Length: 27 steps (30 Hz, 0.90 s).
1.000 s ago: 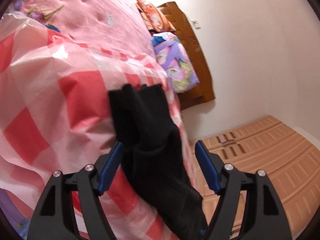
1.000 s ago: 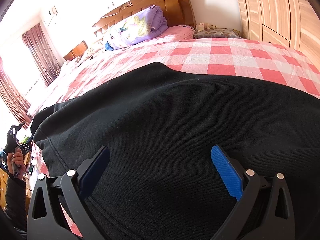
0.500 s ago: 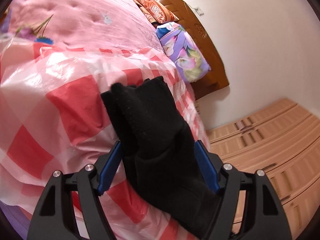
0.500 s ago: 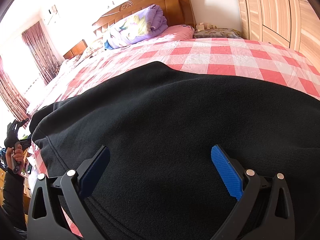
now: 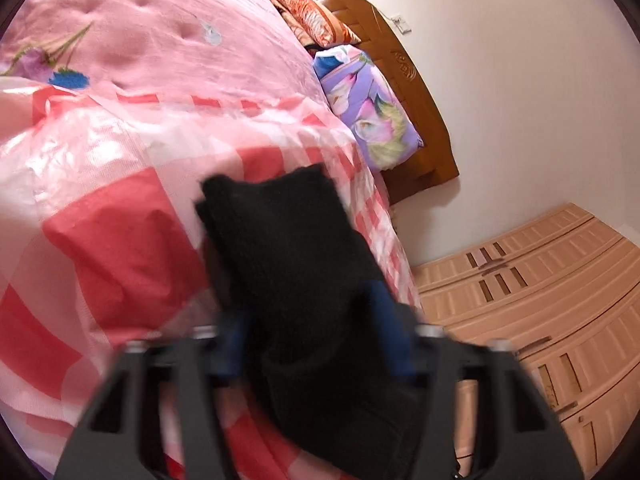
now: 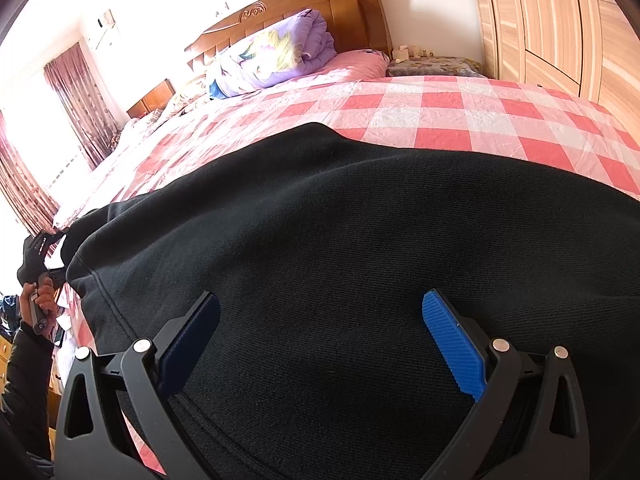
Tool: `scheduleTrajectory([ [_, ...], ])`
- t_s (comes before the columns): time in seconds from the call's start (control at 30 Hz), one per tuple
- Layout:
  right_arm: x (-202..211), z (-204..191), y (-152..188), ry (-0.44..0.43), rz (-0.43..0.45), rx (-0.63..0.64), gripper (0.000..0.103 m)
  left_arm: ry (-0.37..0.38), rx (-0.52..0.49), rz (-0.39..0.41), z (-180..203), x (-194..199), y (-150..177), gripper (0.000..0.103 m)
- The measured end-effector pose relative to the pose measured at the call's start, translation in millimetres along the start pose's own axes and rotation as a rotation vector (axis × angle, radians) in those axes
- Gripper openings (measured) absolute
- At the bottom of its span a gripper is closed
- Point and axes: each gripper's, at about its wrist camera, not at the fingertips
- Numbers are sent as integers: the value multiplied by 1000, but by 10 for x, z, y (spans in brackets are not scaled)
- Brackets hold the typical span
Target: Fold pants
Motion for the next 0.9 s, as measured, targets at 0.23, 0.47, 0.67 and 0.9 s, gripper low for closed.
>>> scheduleTrajectory([
  [0.23,-4,0,0,7,-3,4,99,-22,-351,189,1020,351,117,23],
  [0.47,-7,17,3,-8,0,-2,99,-299,-296,91,215,-205,-11,30],
  [0.67,-3,18,4,-4,1,-1,99,-294,-211,383,362,489,-46,77],
  [0.9,-18,-20,-5,20,-10,18,99,-394,-746,321,1629,101,607,82],
])
Point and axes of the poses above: each gripper's, at about its wrist camera, not at the fingertips, and x roughly against the way its jaws point, z to its right, y to its underside, and after that the axes turned 10 degrees about x, right-handed
